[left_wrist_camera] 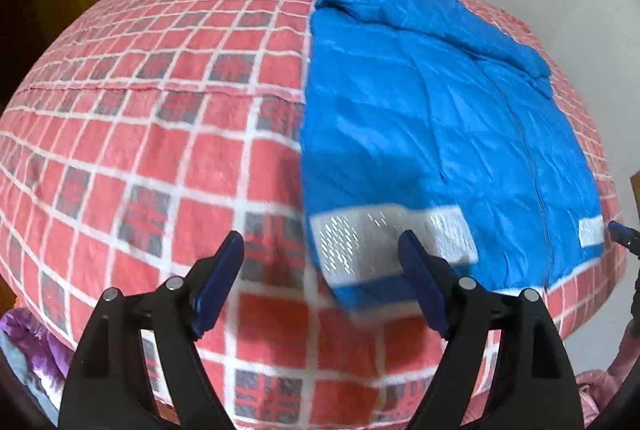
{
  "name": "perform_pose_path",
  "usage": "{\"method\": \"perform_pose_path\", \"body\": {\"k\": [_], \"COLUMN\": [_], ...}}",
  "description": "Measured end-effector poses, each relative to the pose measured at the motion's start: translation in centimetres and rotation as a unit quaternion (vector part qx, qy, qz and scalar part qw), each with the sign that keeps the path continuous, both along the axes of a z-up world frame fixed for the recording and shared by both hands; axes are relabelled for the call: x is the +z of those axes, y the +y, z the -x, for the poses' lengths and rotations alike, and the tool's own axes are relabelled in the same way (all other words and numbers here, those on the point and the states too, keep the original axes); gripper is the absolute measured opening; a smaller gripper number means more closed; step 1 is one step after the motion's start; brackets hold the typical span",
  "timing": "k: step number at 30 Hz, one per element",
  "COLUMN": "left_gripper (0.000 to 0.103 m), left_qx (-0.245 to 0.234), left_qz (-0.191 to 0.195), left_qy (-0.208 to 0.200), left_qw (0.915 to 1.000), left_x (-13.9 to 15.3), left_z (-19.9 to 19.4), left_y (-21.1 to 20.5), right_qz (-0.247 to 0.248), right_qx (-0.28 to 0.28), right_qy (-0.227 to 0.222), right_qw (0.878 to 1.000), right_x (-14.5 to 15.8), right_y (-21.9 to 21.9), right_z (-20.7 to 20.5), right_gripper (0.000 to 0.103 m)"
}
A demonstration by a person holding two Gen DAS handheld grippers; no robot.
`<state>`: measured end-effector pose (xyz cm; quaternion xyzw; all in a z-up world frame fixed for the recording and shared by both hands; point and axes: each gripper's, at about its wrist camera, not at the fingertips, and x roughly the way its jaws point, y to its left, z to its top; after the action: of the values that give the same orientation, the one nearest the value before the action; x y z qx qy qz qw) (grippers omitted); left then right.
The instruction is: Fold large clothes
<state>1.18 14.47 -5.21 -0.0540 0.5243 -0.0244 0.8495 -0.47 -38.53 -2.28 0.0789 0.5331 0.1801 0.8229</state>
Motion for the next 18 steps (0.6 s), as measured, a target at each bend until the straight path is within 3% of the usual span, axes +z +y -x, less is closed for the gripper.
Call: {"method": "perform_pose_path", "body": {"k": [6,14,16,18], "left_gripper": [0.079,0.078,0.068,0.065], "left_qx": [-0.017,-0.024,-0.028,-0.033], "left_qz": [0.009,0.042,0.053,0.061], "left_qy": [0.007,0.021,0.023,0.026], "left_qw": [0.9998,0.9986,0.9979,0.9972], "left_x": [-1.1,-2.4,-2.4,-2.3], "left_z": [0.0,-0.4,-0.3,-0.1], "left_y": [-1.3,-2.2,-2.4,-2.6], "right_qz": [-0.008,-0.035,-0.028,-0.019], "right_qx": [0.006,0.009,0.013,0.02], "right_qy": [0.023,0.05,0.042,0.029], "right_qw": [1.0,0.998,0.999,0.999], "right_x": [-1.5,-3.7,-3.7,-3.4], "right_y": [0.7,1.8,2.3,2.7], "right_z": [1.2,-0.1,-0.2,0.0], "right_gripper": [0.053,0.054,0.048,0.036]}}
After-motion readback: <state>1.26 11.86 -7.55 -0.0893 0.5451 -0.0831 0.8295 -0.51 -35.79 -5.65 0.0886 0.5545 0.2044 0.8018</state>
